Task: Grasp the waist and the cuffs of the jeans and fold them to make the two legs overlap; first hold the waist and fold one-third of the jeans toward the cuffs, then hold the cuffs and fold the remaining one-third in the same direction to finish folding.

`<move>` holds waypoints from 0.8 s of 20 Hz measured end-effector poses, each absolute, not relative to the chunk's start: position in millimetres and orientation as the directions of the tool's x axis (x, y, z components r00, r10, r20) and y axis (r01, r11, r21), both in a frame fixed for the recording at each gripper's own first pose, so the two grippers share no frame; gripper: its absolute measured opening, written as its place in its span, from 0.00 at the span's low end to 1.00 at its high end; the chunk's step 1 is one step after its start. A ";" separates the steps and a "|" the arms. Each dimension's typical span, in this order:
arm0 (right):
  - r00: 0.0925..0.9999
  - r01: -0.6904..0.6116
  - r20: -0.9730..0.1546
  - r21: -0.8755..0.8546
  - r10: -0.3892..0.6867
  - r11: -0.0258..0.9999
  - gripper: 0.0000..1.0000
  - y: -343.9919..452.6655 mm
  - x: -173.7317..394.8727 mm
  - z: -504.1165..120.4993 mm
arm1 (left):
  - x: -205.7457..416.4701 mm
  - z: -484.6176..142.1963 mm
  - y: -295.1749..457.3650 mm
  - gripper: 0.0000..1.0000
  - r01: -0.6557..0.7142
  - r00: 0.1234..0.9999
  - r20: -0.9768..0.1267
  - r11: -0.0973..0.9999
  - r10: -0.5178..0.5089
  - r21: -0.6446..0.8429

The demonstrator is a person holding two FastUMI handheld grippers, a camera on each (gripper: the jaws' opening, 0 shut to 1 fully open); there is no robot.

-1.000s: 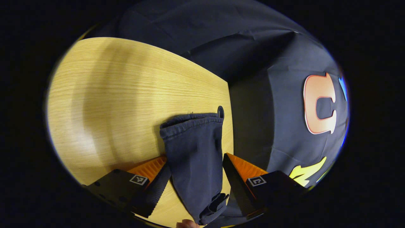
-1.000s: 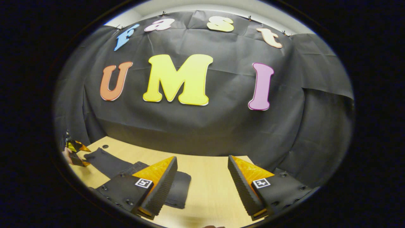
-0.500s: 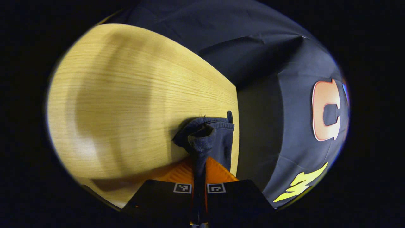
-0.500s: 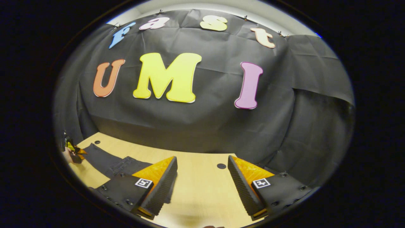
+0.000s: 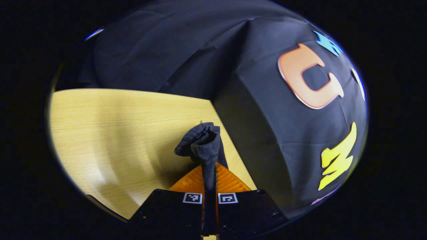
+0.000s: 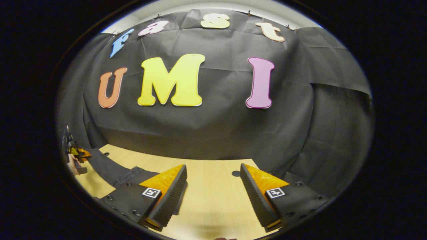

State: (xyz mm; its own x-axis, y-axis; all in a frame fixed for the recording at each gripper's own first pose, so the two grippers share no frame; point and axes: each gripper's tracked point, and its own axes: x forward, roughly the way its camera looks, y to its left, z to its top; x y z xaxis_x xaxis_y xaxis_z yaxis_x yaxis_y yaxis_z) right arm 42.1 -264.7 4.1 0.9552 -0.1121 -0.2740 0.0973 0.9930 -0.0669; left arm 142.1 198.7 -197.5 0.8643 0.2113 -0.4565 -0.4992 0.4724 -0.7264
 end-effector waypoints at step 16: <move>0.945 0.179 -0.266 -0.060 -0.189 0.982 0.99 -359.6 6.0 11.4 | 179.2 -116.8 -65.8 0.03 -0.162 0.947 -0.322 0.865 0.001 -0.475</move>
State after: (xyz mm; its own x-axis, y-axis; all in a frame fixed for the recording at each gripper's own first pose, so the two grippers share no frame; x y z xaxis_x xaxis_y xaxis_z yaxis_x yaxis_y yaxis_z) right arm 6.0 -359.6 11.4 0.9452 -0.1888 -0.2664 0.1793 0.9820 -0.0599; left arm 179.2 -65.8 -116.8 0.9468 0.0006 -0.3218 -0.1620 0.8648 -0.4752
